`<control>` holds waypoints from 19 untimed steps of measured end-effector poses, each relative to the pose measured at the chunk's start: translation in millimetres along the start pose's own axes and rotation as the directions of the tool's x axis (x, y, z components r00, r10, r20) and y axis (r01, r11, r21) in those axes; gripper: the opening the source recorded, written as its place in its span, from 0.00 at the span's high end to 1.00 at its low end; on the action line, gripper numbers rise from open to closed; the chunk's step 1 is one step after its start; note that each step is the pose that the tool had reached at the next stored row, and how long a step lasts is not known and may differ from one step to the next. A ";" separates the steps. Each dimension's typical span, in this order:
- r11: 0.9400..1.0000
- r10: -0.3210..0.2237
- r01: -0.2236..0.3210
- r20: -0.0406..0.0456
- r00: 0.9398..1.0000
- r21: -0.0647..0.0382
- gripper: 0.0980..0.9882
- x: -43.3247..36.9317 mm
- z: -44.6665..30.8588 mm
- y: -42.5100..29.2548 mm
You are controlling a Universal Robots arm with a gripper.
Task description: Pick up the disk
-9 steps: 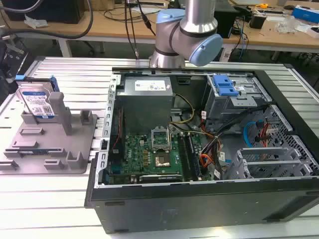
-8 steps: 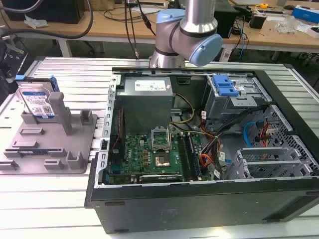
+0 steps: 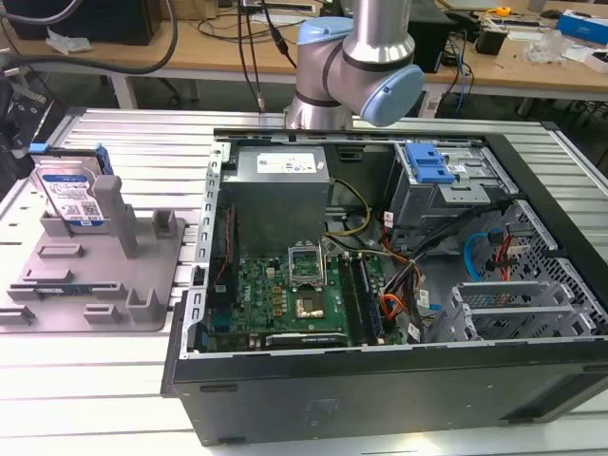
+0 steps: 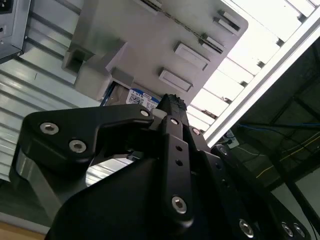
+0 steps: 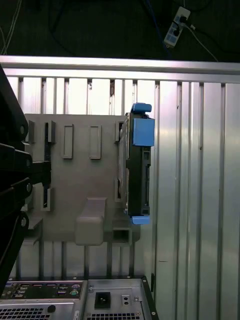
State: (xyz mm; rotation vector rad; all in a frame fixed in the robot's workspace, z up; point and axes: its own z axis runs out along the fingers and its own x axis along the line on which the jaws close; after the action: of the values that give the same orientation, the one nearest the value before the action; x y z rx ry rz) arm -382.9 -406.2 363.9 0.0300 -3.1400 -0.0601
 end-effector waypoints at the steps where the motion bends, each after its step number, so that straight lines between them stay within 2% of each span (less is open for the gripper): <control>1: 1.000 0.000 0.000 0.000 1.000 0.000 0.99 0.0 0.0 0.0; 4: 1.000 -0.003 0.003 0.000 1.000 0.000 0.99 0.0 0.0 0.0; 7: 0.998 -0.064 0.064 -0.002 0.998 0.000 0.99 0.0 0.2 0.0; 9: 0.994 -0.105 0.105 -0.004 0.994 0.000 0.99 0.0 0.3 0.0; 10: 0.991 -0.137 0.137 -0.005 0.991 0.000 0.99 0.0 0.5 0.0; 11: 0.981 -0.192 0.192 -0.007 0.981 -0.001 0.99 0.0 0.8 0.0; 13: 0.965 -0.260 0.261 -0.010 0.965 -0.001 0.99 0.0 1.3 -0.1; 14: 0.955 -0.297 0.297 -0.011 0.955 -0.002 0.99 0.0 1.6 -0.1; 16: 0.935 -0.355 0.355 -0.014 0.935 -0.002 0.98 0.0 2.1 -0.1; 17: 0.929 -0.371 0.371 -0.014 0.929 -0.002 0.98 0.0 2.3 -0.1; 18: 0.918 -0.397 0.397 -0.015 0.918 -0.003 0.92 0.0 2.5 -0.1; 19: 0.912 -0.411 0.411 -0.016 0.911 -0.003 0.85 0.0 2.7 -0.1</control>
State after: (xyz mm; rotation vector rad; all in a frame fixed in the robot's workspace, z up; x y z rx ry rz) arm -382.9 -406.2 361.3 0.6882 -3.0556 -0.0582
